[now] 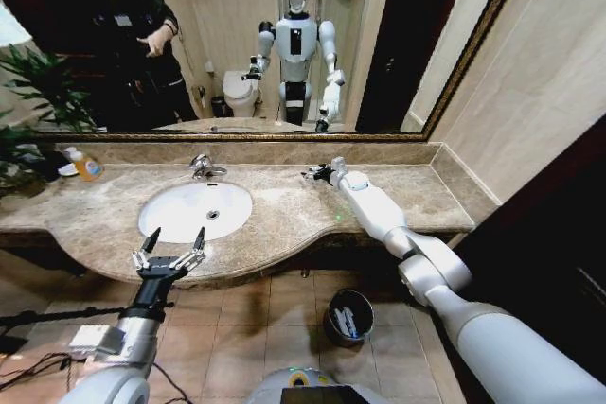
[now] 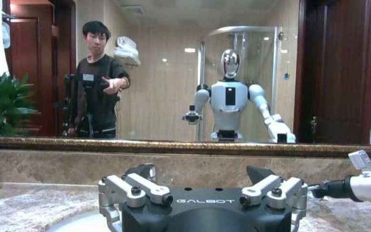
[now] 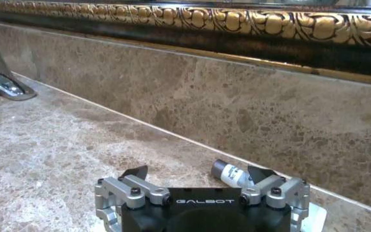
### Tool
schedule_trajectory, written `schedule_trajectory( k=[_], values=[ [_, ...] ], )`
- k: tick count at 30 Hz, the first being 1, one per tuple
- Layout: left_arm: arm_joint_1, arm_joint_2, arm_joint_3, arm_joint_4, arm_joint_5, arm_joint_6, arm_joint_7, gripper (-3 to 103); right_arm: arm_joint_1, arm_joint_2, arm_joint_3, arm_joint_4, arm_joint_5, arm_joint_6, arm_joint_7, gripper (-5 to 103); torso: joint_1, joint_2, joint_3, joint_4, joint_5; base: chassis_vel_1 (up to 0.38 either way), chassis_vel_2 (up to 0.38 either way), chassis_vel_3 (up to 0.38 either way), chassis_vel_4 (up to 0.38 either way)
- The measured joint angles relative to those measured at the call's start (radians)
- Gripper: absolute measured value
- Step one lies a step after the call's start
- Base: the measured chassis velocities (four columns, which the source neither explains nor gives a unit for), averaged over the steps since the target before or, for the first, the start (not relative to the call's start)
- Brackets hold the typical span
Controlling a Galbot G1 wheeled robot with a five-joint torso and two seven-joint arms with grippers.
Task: Pick up the trash from the sink and place it in the trash bin.
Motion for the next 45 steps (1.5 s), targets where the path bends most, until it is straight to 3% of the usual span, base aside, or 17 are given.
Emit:
schedule_trajectory(
  k=[16,45],
  values=[
    [0.000,0.000,0.000,0.000,0.000,0.000,0.000,100,-0.013,-0.032,-0.014,0.030,0.006,-0.037,0.013,100,0.000,0.000,0.000,-0.0001,0.0002,0.000,0.000,0.000,0.000],
    [0.000,0.000,0.000,0.000,0.000,0.000,0.000,100,0.046,0.050,0.036,-0.076,-0.037,-0.011,0.017,100,0.000,0.000,0.000,-0.0001,0.0001,0.000,0.000,0.000,0.000]
  ],
)
